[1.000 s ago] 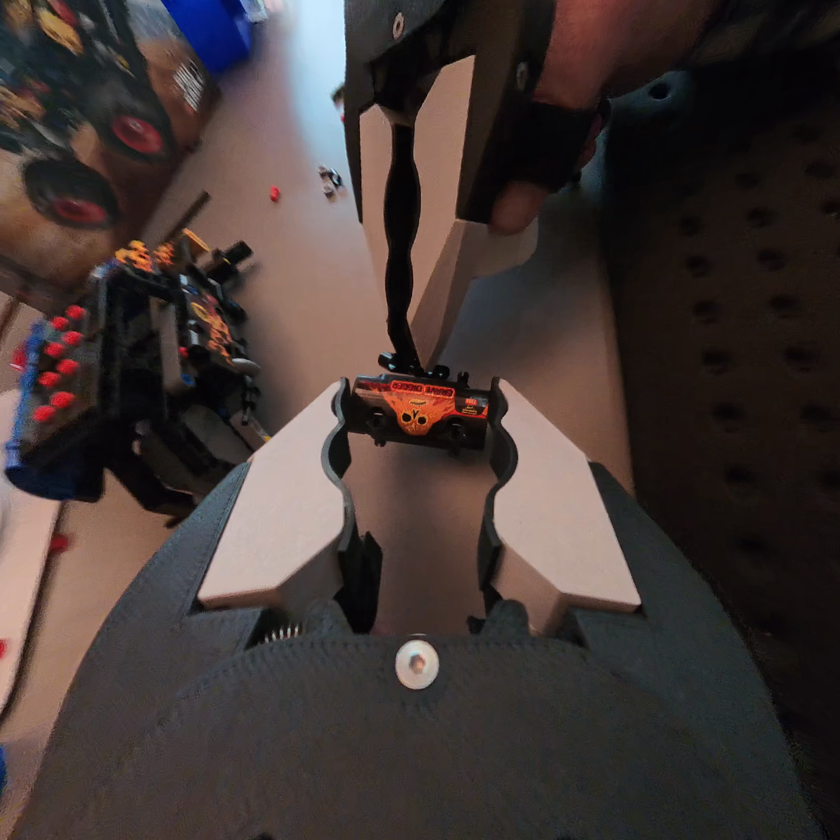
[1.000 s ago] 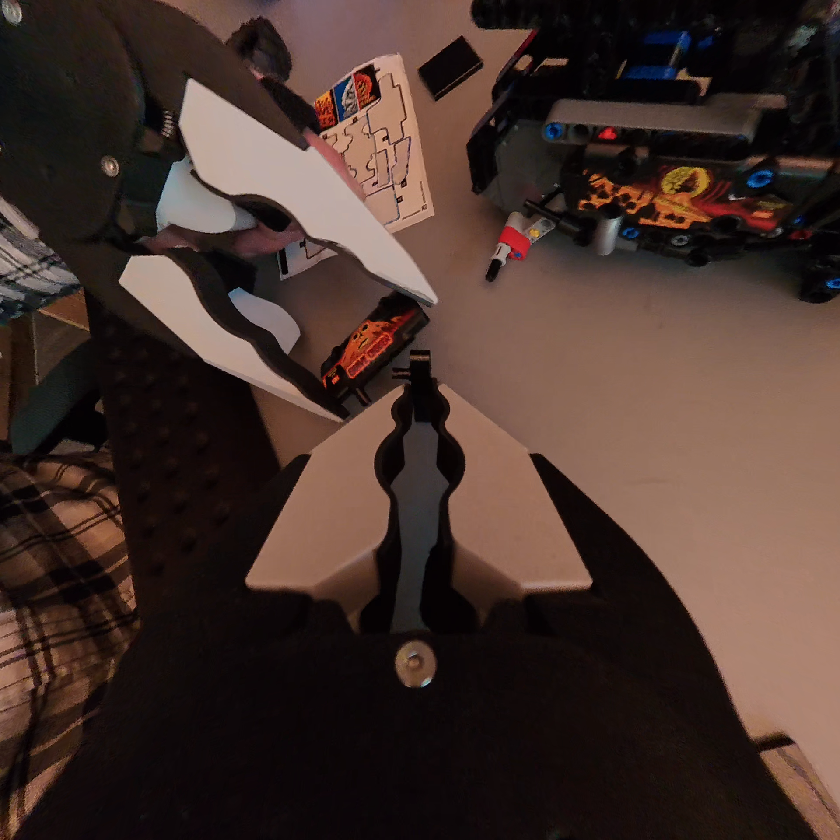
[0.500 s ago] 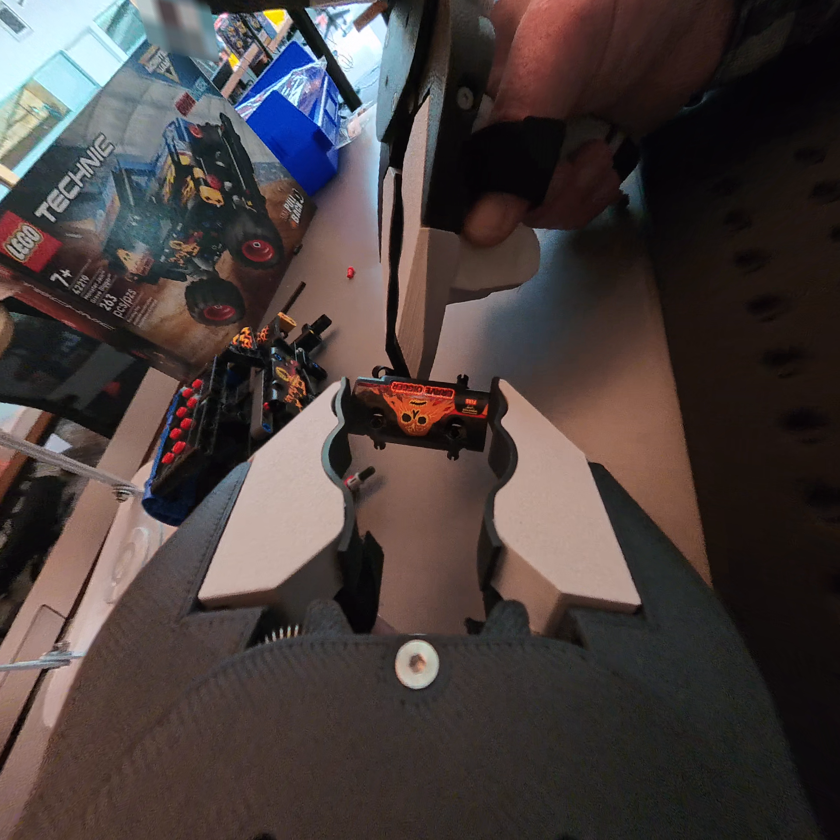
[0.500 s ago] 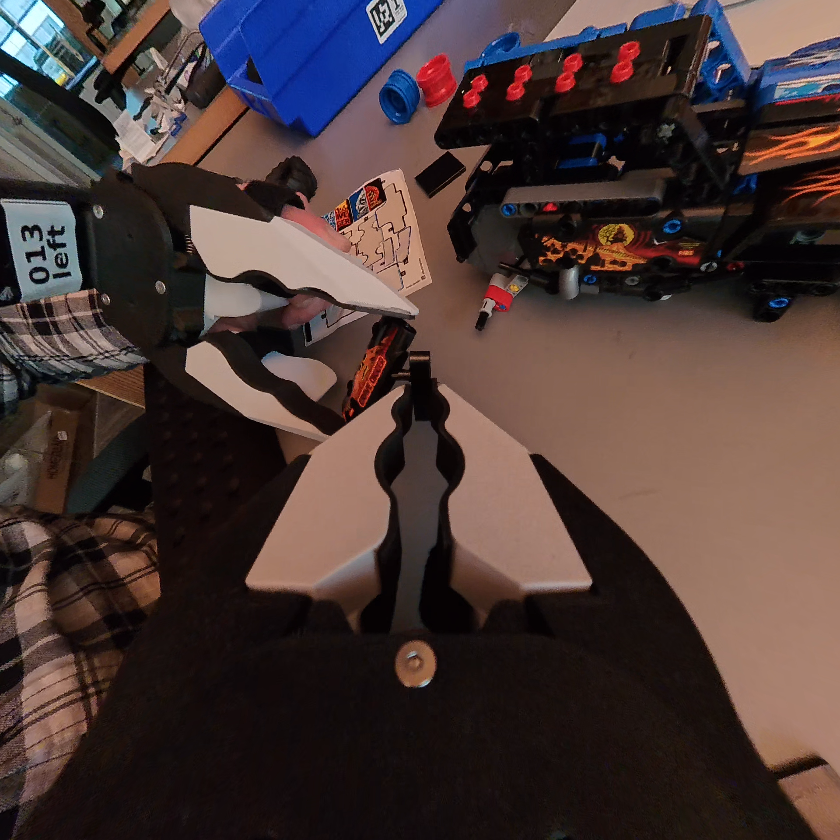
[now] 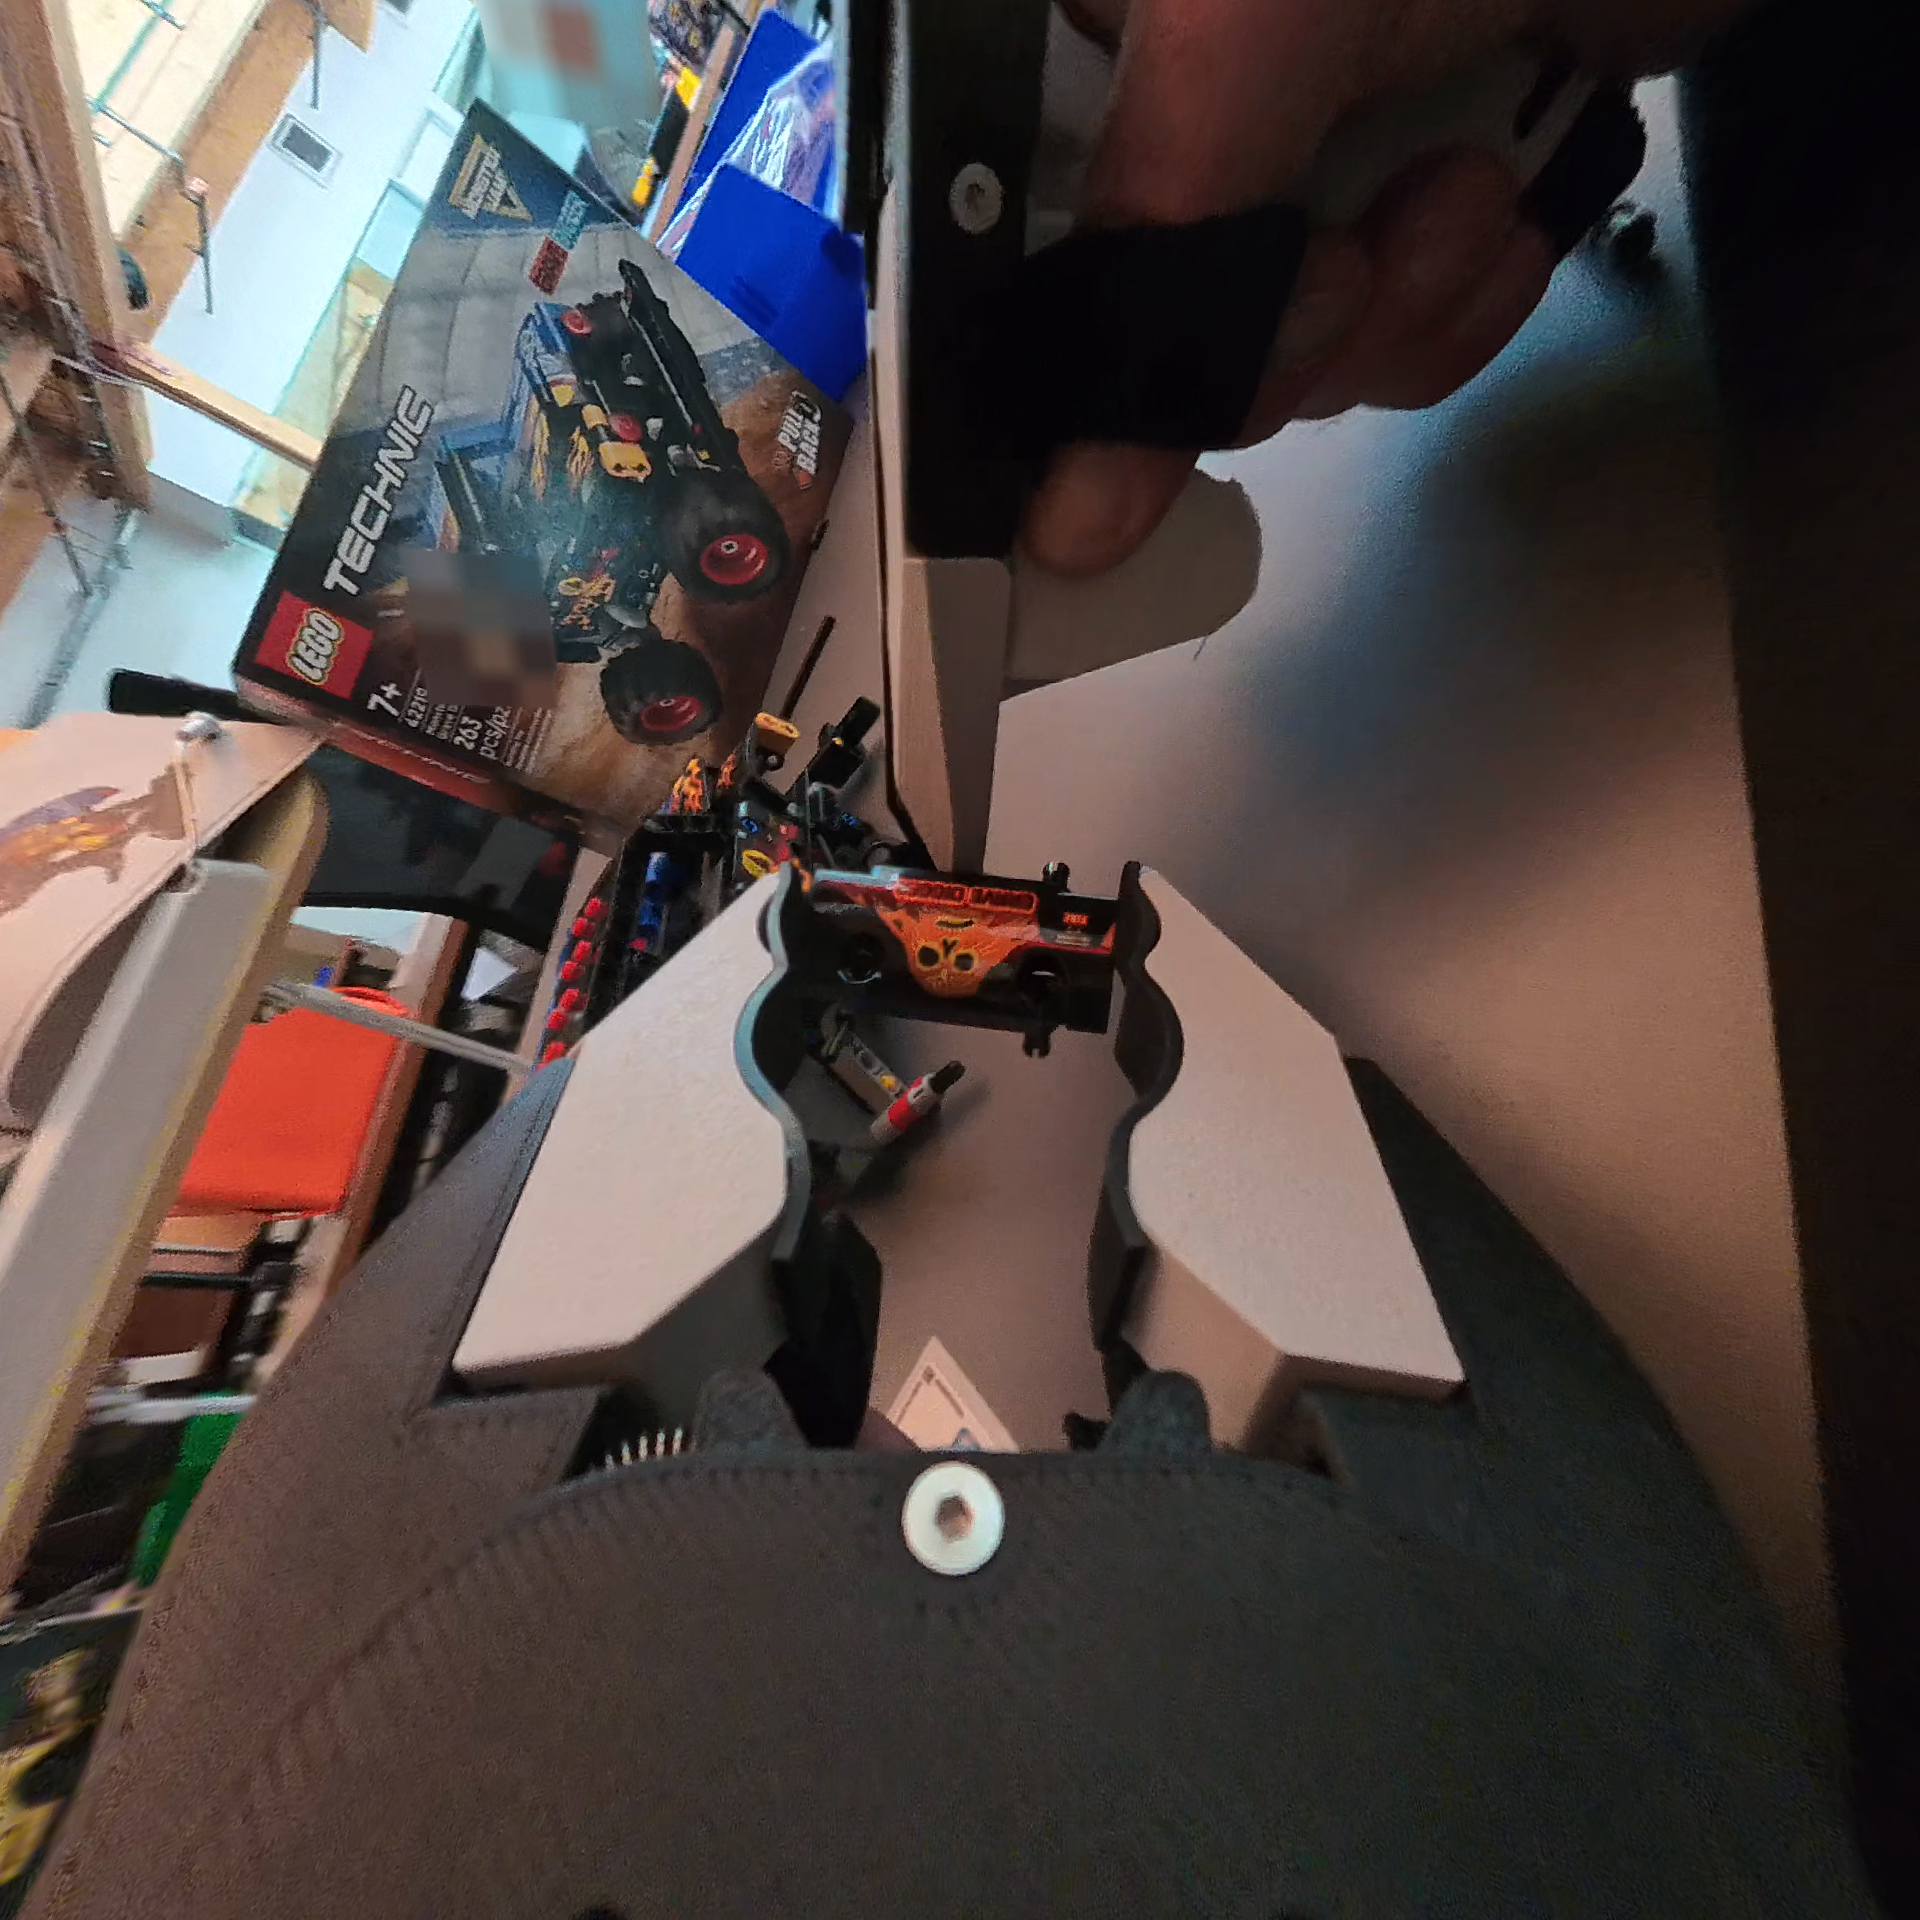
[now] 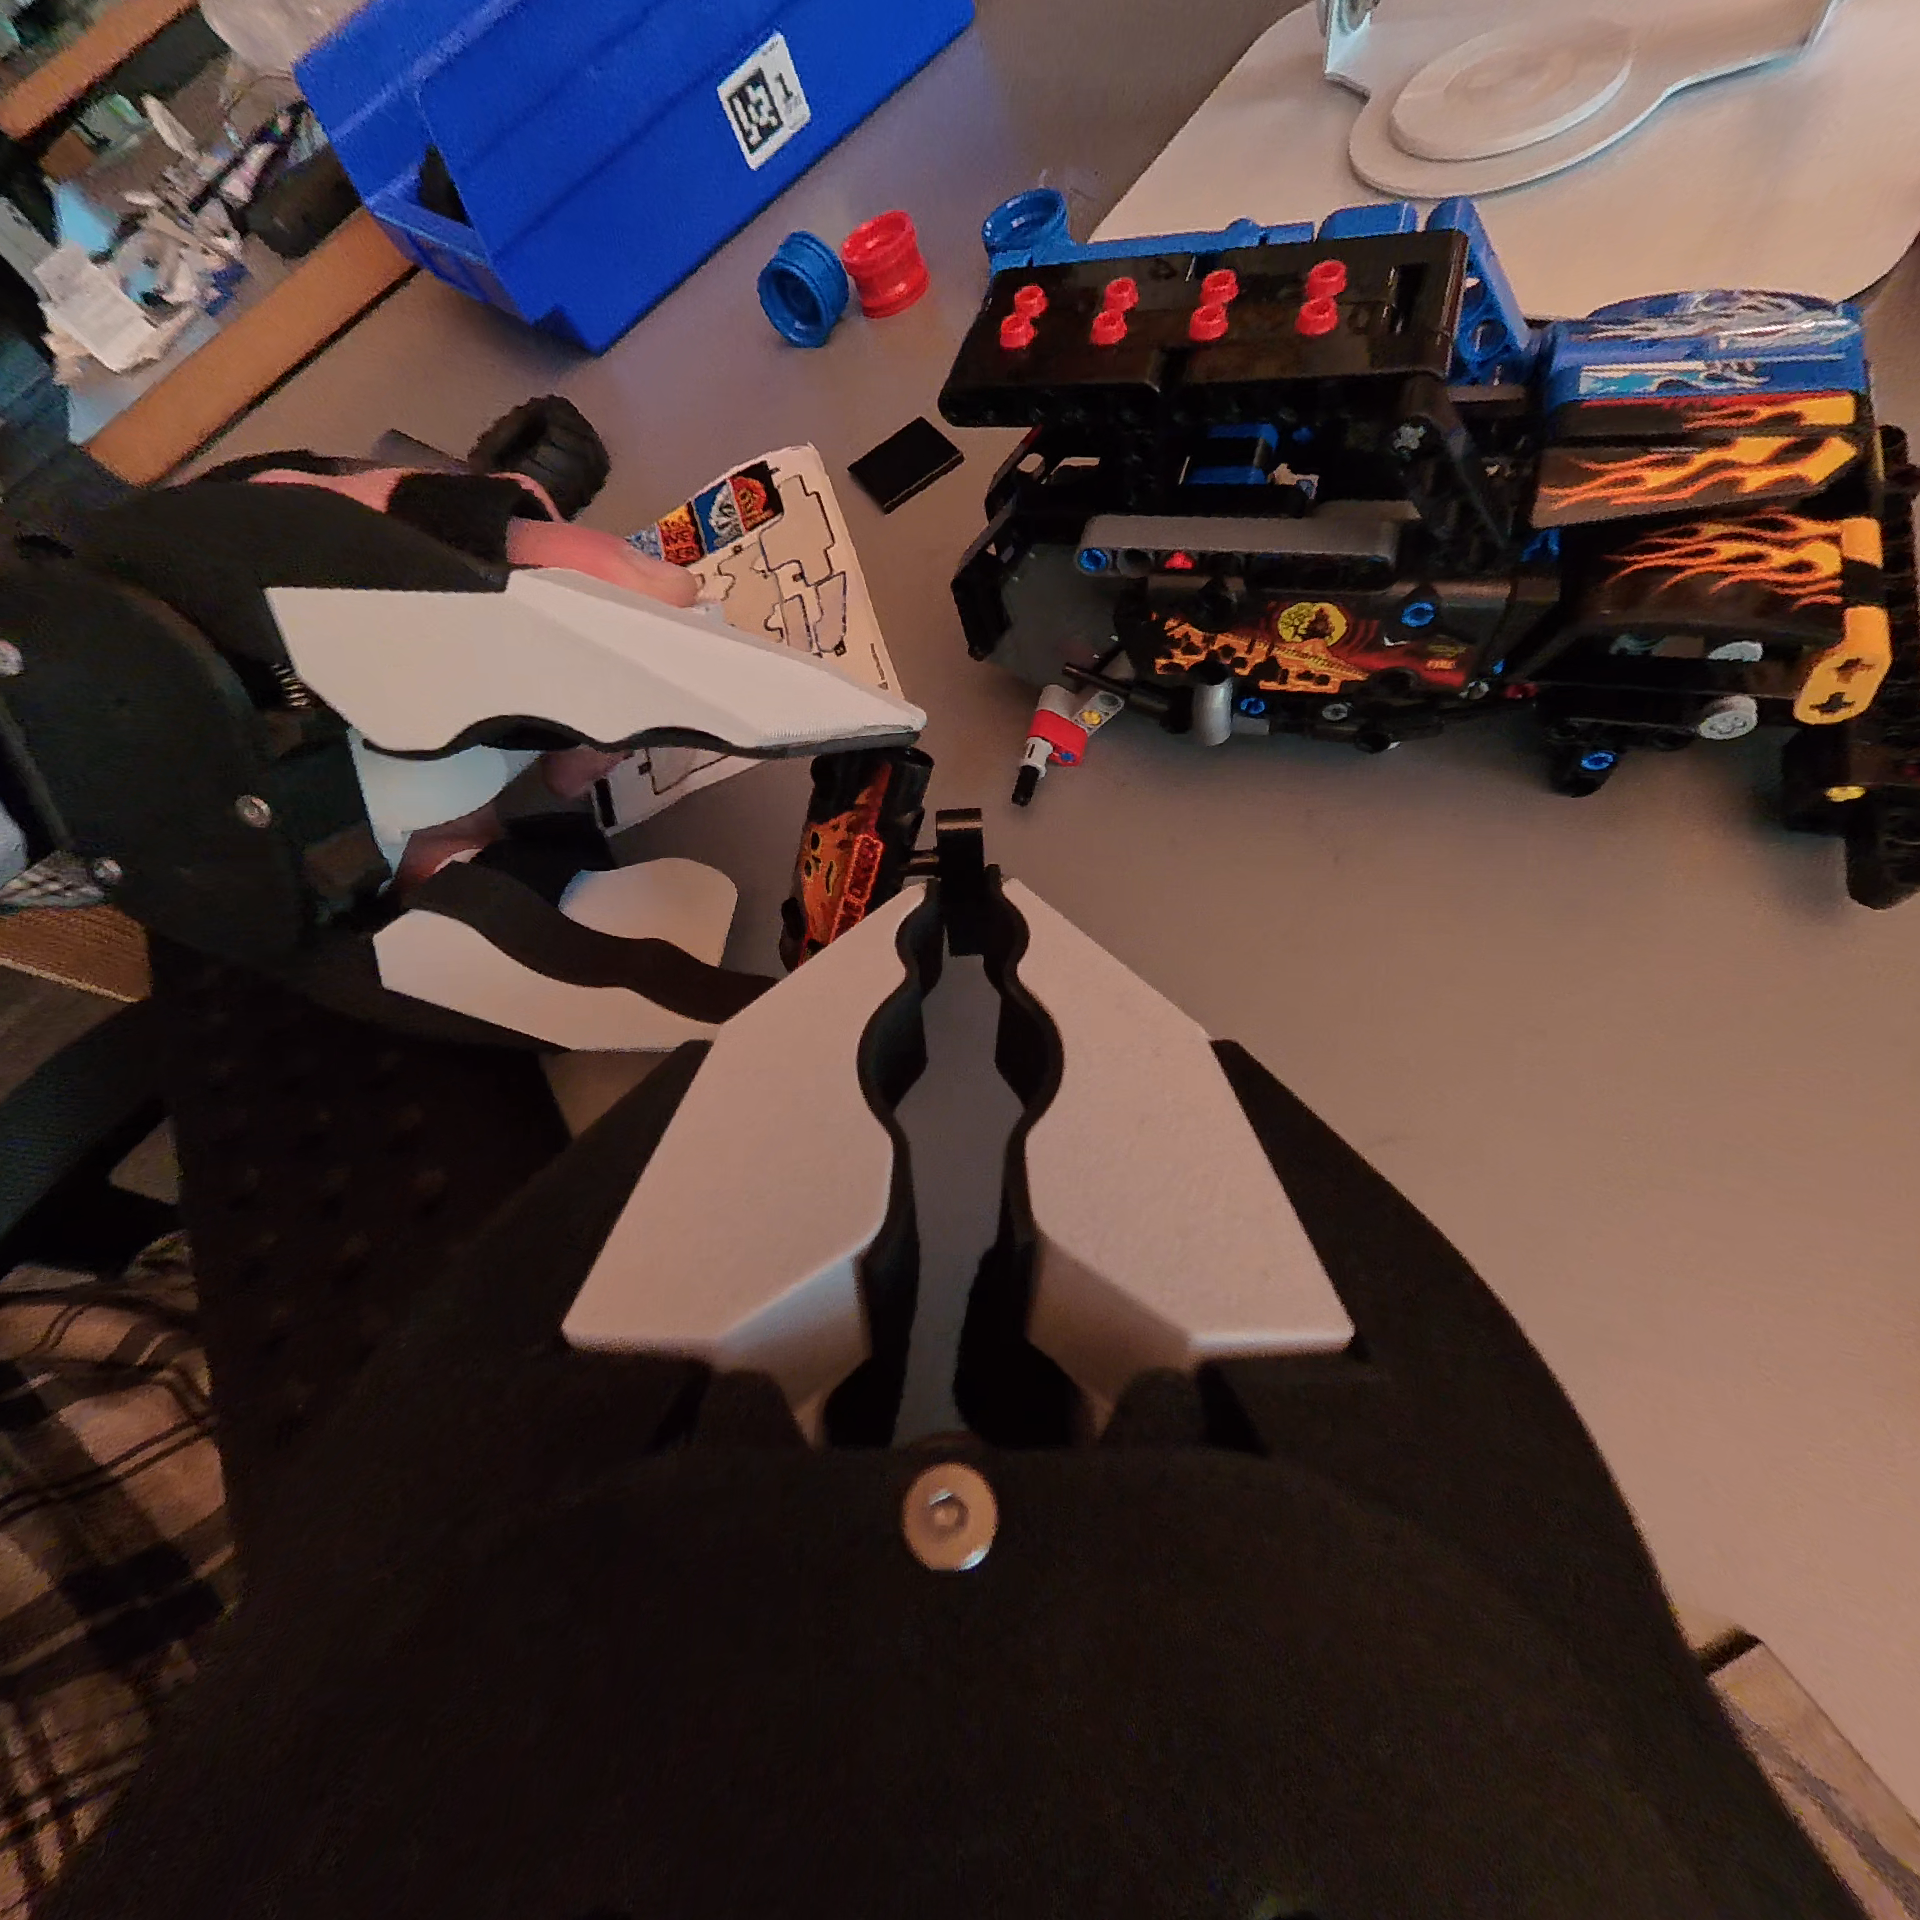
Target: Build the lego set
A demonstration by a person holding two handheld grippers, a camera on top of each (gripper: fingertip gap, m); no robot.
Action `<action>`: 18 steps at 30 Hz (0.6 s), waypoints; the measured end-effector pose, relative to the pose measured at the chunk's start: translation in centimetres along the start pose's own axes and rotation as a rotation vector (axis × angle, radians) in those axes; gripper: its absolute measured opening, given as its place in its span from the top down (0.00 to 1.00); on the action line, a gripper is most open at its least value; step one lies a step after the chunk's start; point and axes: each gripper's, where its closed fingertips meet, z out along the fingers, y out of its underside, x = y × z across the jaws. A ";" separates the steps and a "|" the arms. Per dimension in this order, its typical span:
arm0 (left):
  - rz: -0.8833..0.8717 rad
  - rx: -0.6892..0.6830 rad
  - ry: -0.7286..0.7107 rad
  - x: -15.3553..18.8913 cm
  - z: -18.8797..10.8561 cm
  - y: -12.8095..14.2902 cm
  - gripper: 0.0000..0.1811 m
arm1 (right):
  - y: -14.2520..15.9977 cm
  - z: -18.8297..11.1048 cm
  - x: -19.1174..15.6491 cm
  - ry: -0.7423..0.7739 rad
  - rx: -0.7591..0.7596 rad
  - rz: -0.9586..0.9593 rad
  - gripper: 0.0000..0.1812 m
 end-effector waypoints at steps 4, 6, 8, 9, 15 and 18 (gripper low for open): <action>0.103 -0.055 -0.046 0.1 0.1 0.3 0.68 | 0.1 0.3 0.1 0.036 -0.016 -0.028 0.98; 0.147 -0.084 -0.069 0.1 0.2 0.5 0.68 | 0.1 0.4 0.2 0.042 -0.018 -0.027 0.98; 0.187 -0.110 -0.091 0.0 0.3 0.5 0.68 | 0.0 0.6 0.4 0.068 -0.019 -0.043 0.98; 0.202 -0.122 -0.097 0.0 0.4 0.6 0.68 | 0.0 0.6 0.5 0.083 -0.023 -0.055 0.98; 0.252 -0.191 -0.138 -0.2 0.7 1.0 0.68 | -0.1 0.7 0.8 0.124 -0.019 -0.075 0.98; 0.246 -0.197 -0.144 -0.3 0.7 1.0 0.68 | -0.3 0.6 0.9 0.136 -0.010 -0.086 0.98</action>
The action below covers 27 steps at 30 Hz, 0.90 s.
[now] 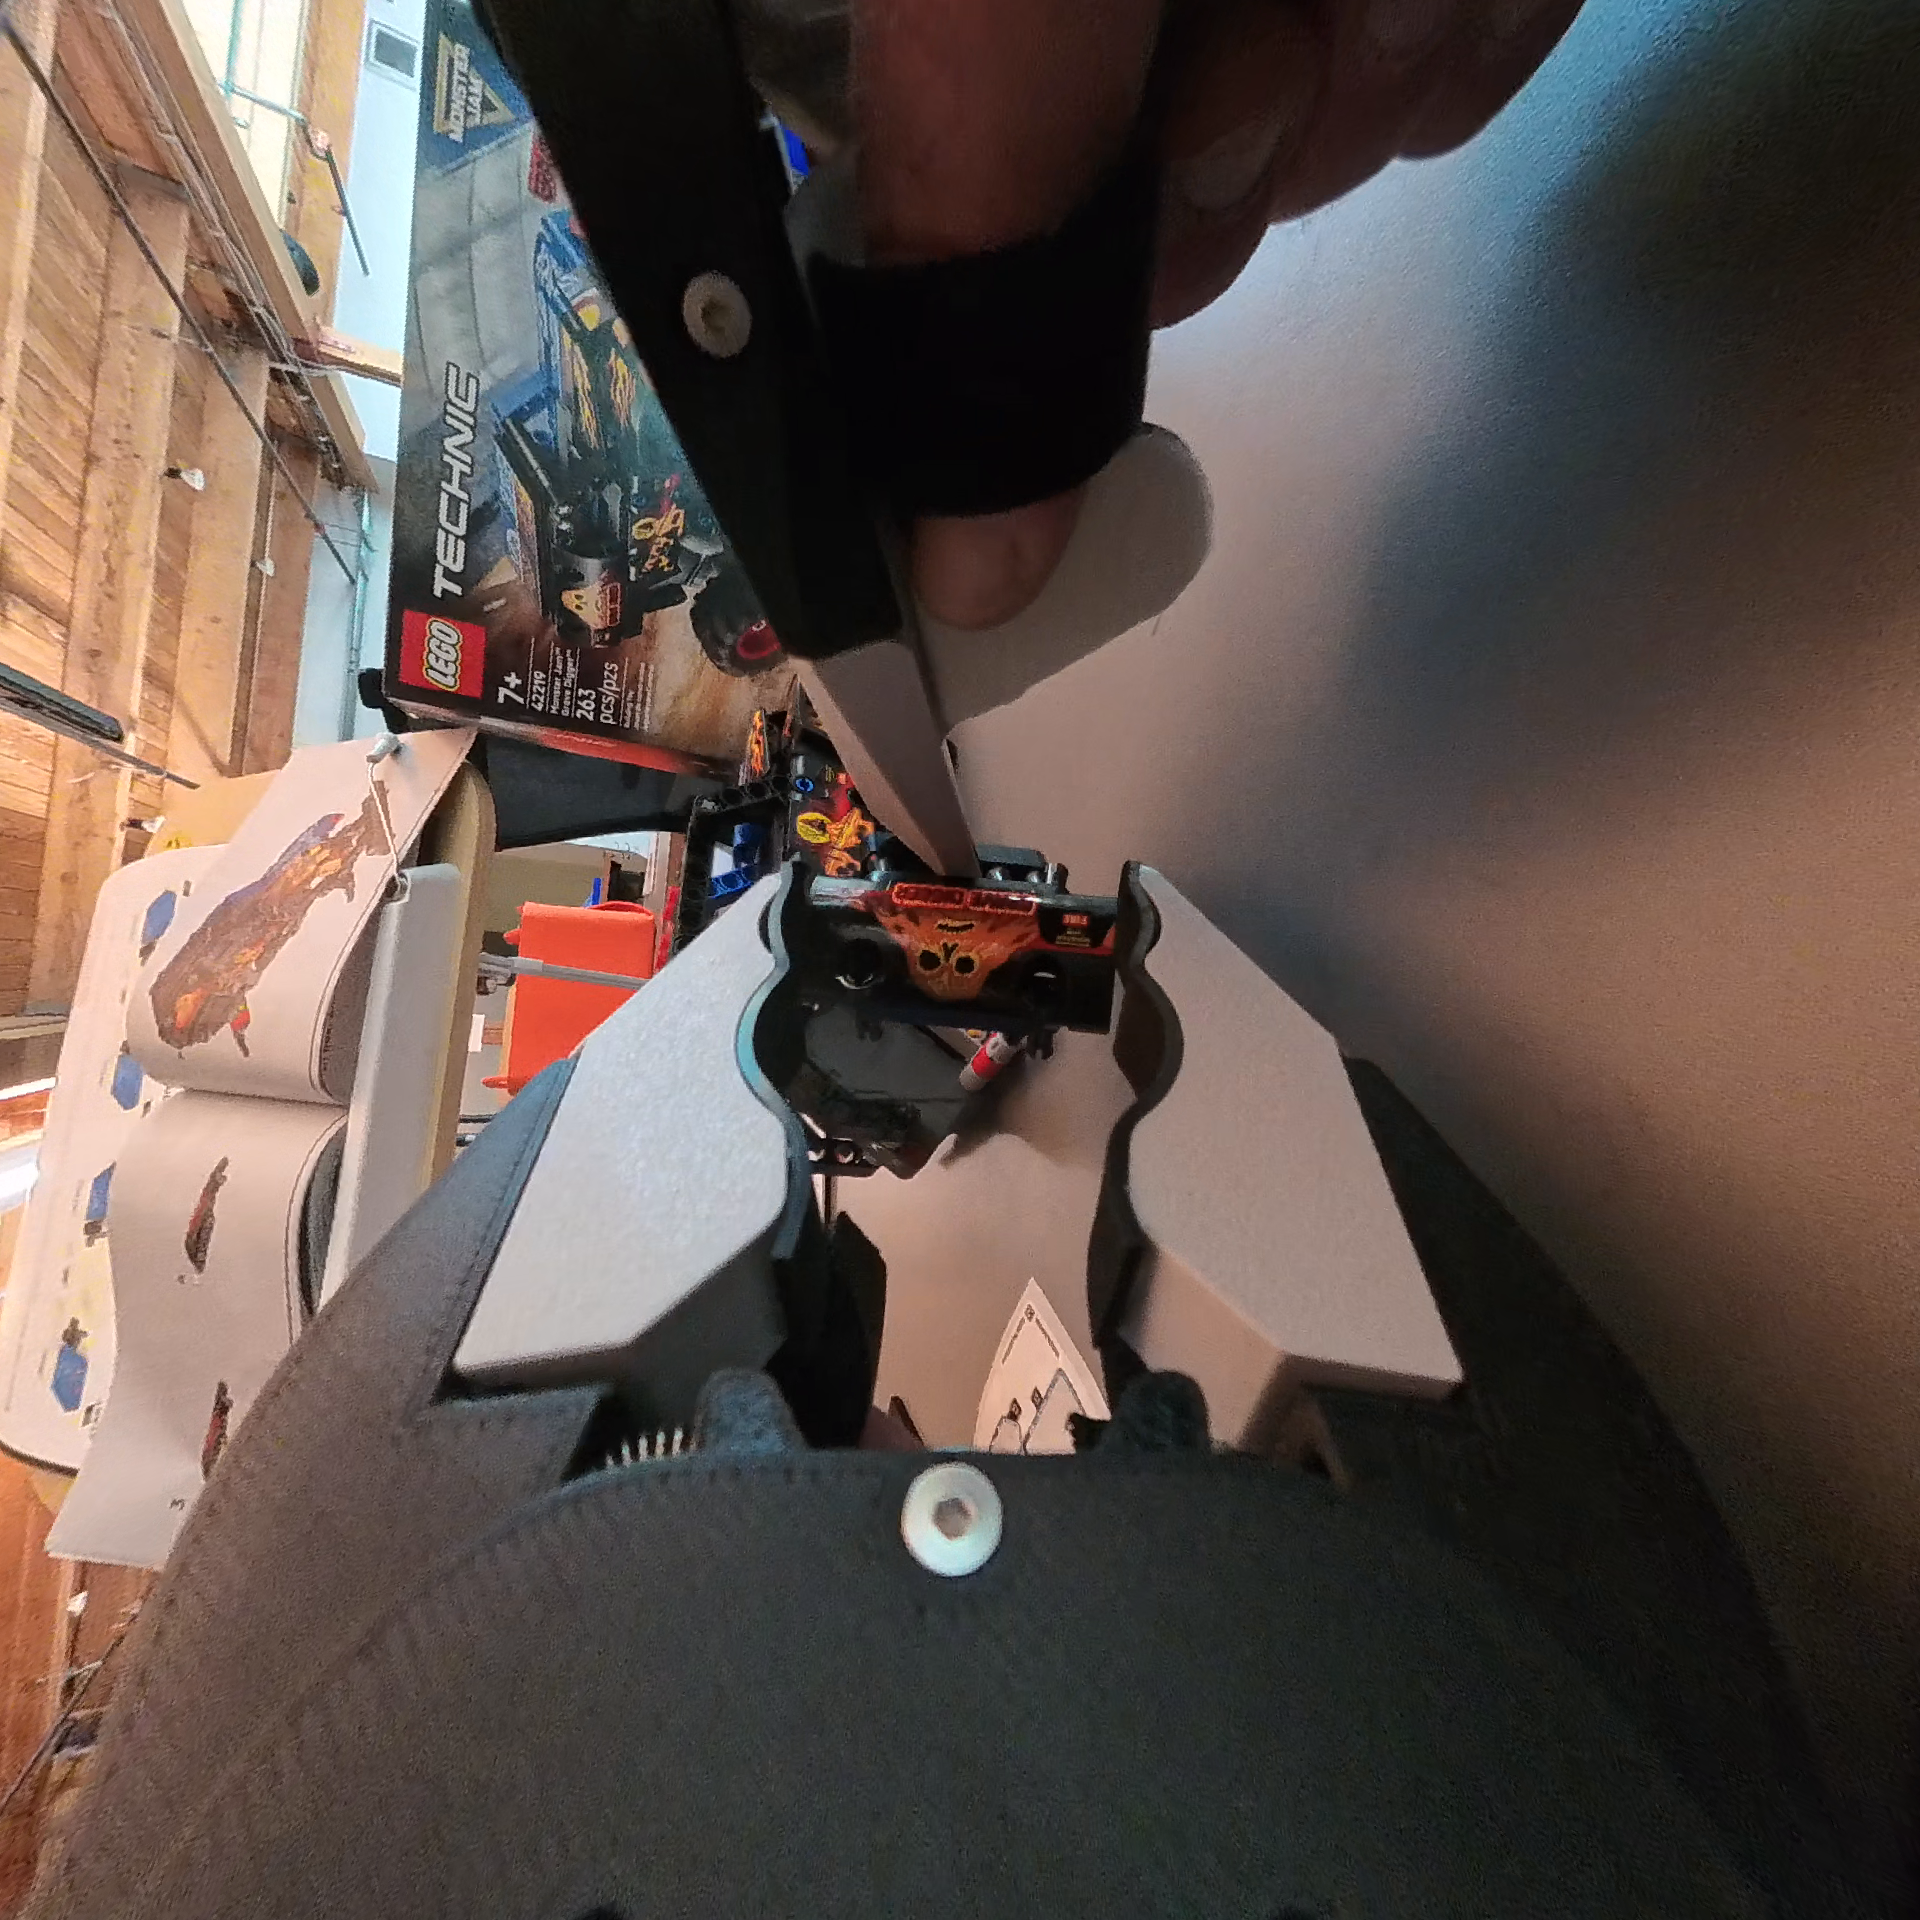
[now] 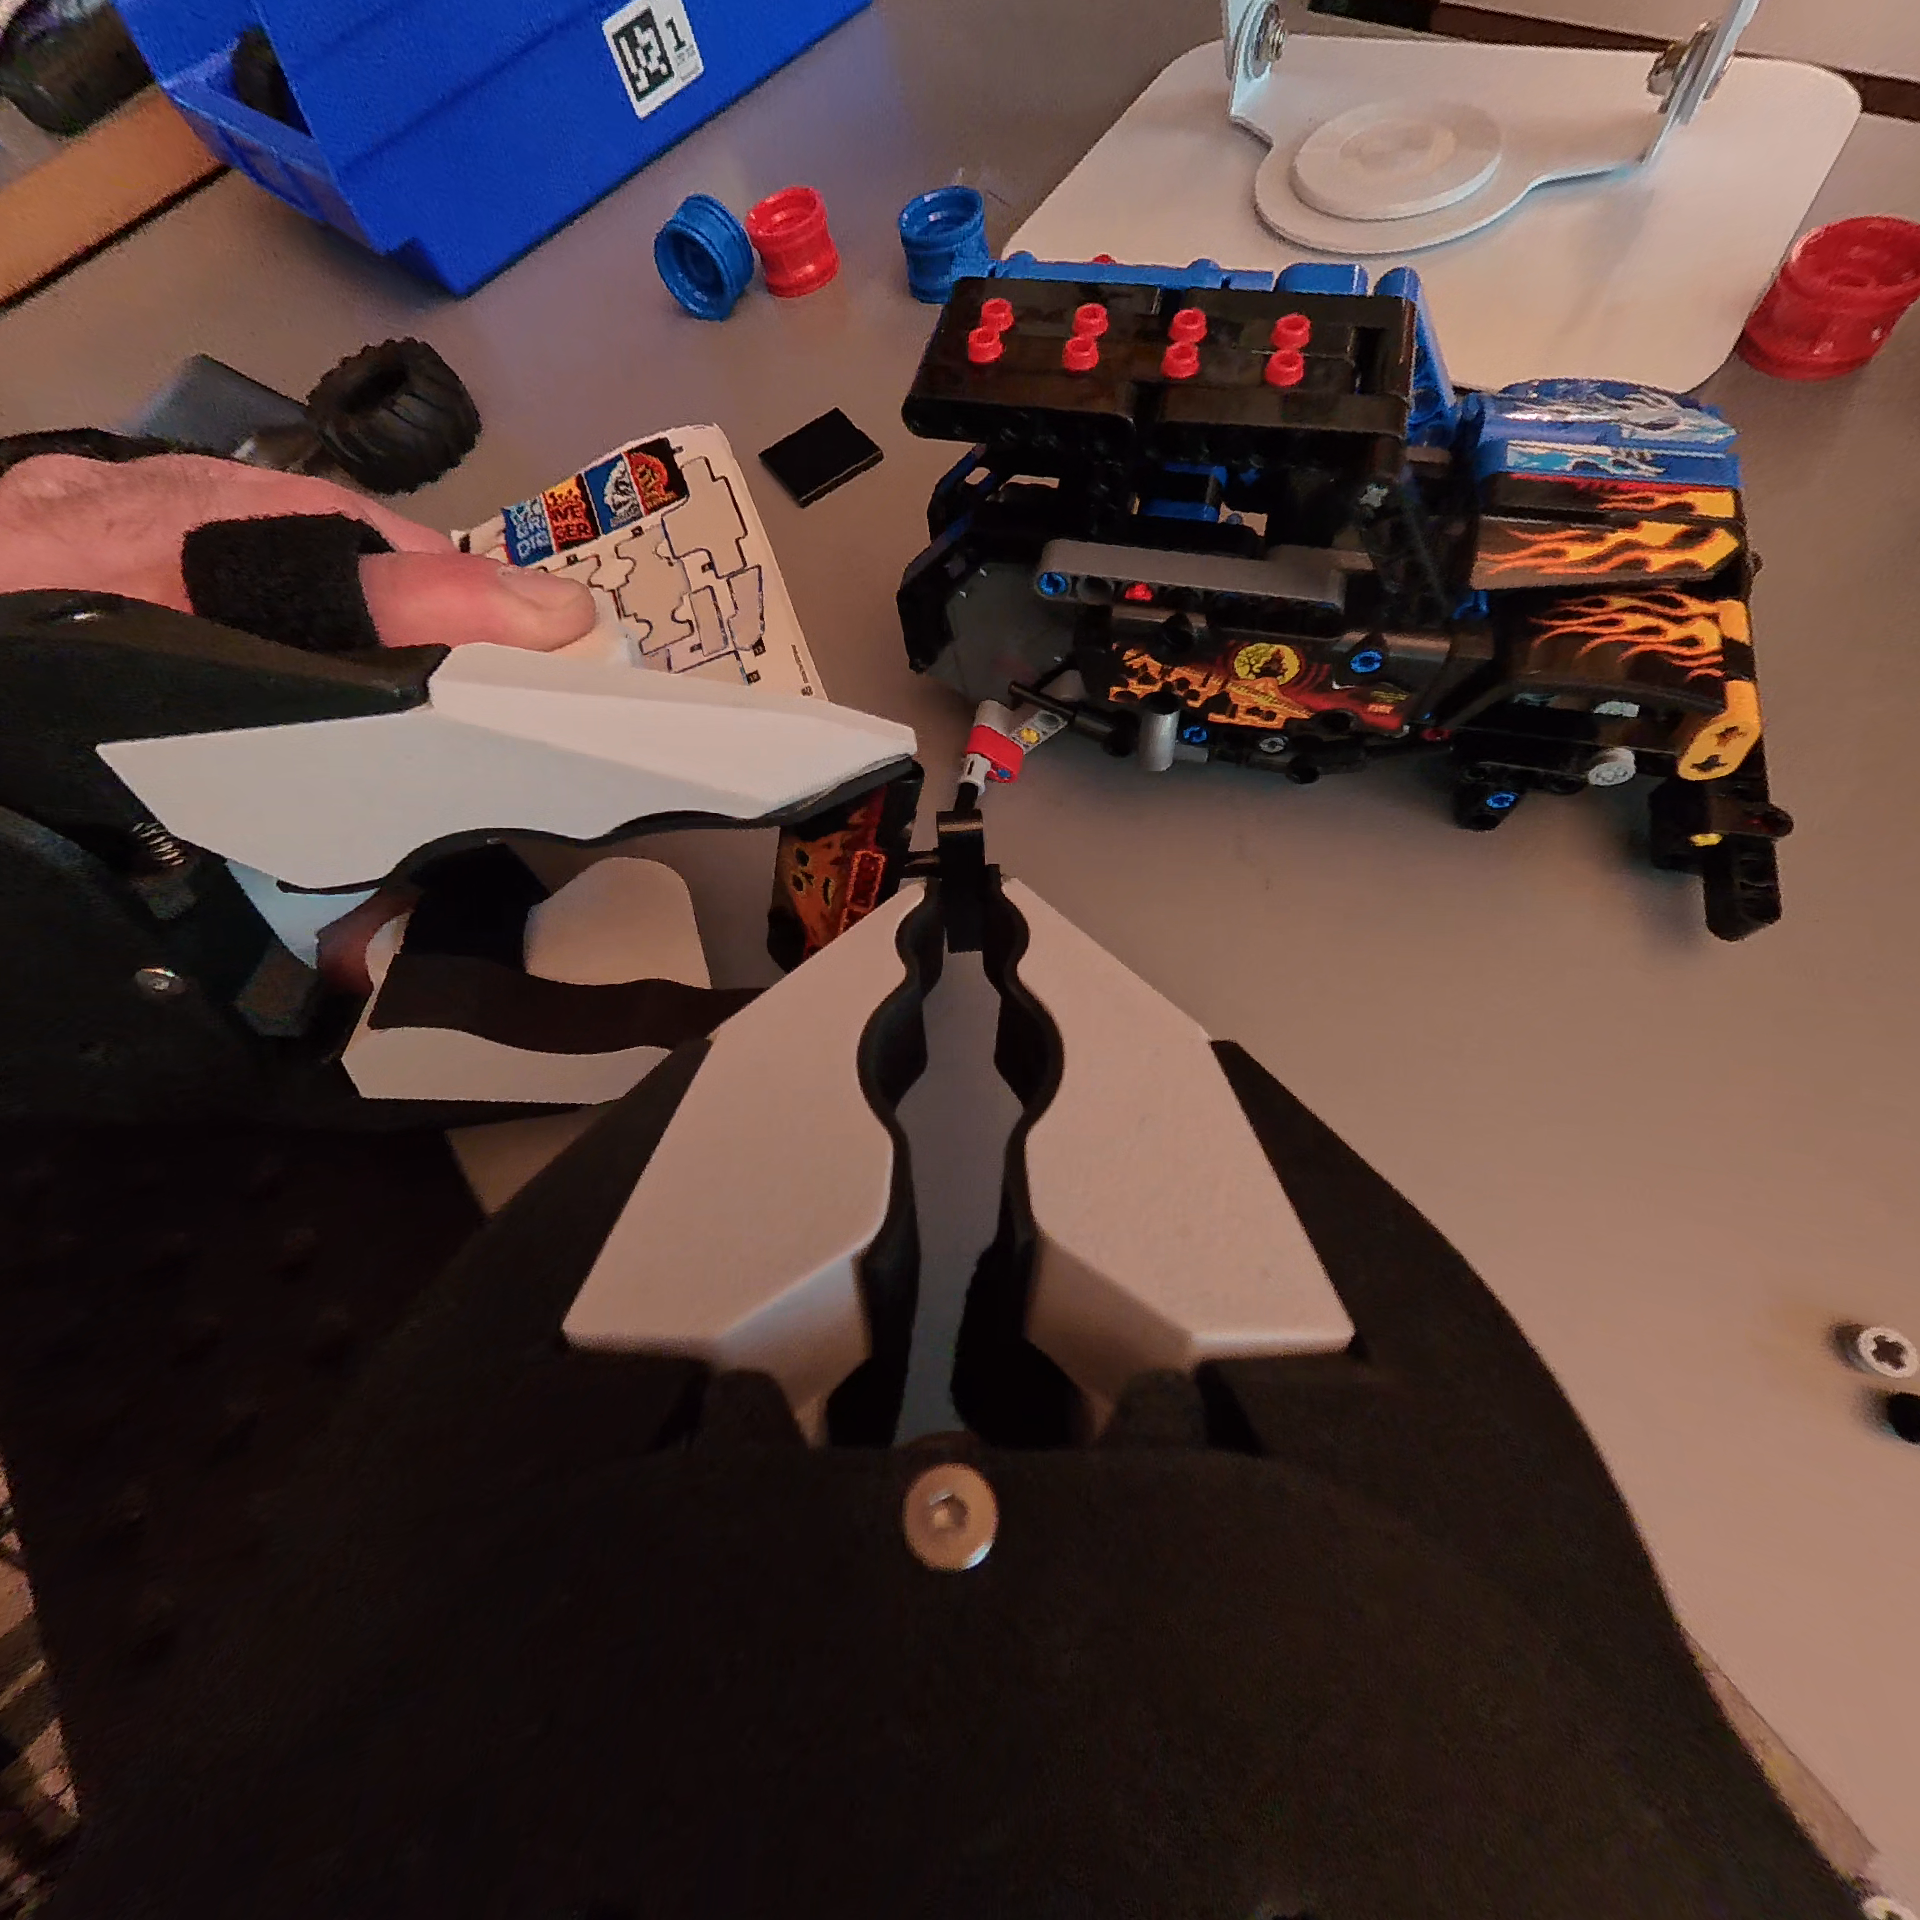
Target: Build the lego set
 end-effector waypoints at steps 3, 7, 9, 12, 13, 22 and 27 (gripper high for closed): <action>-0.028 0.019 0.000 -0.2 0.0 -0.1 0.68 | -0.3 -0.2 0.1 0.008 0.018 -0.013 0.98; -0.063 0.057 -0.021 -1.0 -0.3 -0.4 0.68 | -0.9 -0.7 -0.1 -0.017 0.061 0.002 0.98; -0.060 0.062 -0.031 -1.1 -0.3 -0.4 0.68 | -1.1 -0.8 -0.2 -0.004 0.070 -0.007 0.98; -0.029 0.060 -0.064 -1.5 -0.4 -0.5 0.68 | -1.4 -1.0 -0.3 0.005 0.090 0.000 0.98; -0.024 0.062 -0.078 -1.8 -0.4 -0.5 0.68 | -1.6 -1.1 -0.3 0.017 0.101 -0.008 0.98; -0.059 0.166 -0.176 -4.2 -1.6 -1.6 0.68 | -2.8 -2.5 0.0 0.012 0.192 0.010 0.97; -0.041 0.180 -0.200 -4.5 -1.8 -1.8 0.68 | -3.3 -2.7 -1.0 -0.013 0.214 -0.031 0.97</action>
